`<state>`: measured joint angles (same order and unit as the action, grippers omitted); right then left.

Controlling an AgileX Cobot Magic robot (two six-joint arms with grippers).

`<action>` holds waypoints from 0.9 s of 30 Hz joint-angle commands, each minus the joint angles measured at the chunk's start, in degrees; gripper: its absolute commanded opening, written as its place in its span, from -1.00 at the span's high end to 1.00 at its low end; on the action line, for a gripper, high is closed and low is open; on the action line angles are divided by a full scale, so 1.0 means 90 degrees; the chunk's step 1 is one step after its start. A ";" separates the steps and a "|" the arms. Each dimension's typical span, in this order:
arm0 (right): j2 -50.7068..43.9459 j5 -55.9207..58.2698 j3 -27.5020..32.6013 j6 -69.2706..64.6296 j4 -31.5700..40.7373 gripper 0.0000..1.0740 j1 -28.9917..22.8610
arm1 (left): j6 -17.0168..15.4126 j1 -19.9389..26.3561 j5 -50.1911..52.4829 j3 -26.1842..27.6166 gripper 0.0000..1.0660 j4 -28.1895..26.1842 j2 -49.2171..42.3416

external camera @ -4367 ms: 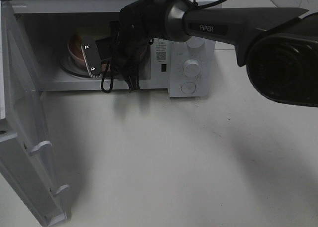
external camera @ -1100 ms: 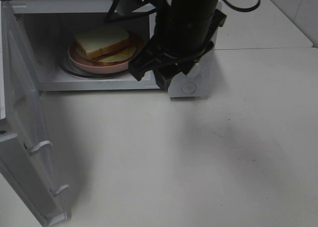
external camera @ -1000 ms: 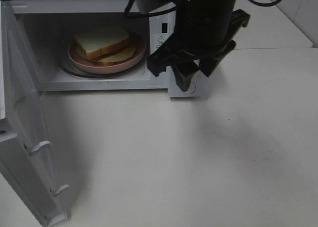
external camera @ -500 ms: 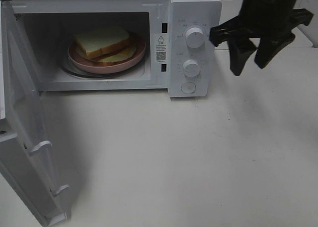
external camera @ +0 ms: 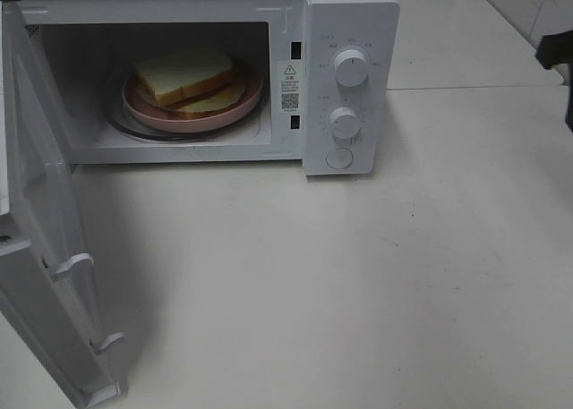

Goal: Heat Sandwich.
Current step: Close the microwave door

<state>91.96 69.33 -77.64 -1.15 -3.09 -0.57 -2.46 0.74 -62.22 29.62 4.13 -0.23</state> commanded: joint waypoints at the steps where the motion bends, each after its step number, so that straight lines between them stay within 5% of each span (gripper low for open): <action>1: -0.0299 0.0210 0.0293 0.0045 0.0032 0.02 0.0102 | -0.0006 0.0006 0.0115 -0.0019 -0.38 0.0025 -0.0108; 19: -0.4908 -0.0840 0.4189 -0.0019 0.0032 0.02 0.0134 | -0.0006 0.0006 0.0115 -0.0019 -0.38 0.0025 -0.0108; 27: -0.6175 -0.1426 0.5163 0.0286 0.0025 0.02 0.0134 | -0.0006 0.0006 0.0115 -0.0019 -0.38 0.0025 -0.0108</action>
<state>37.18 57.30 -31.46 0.46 -2.41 0.46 -2.46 0.74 -62.22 29.62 4.13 -0.23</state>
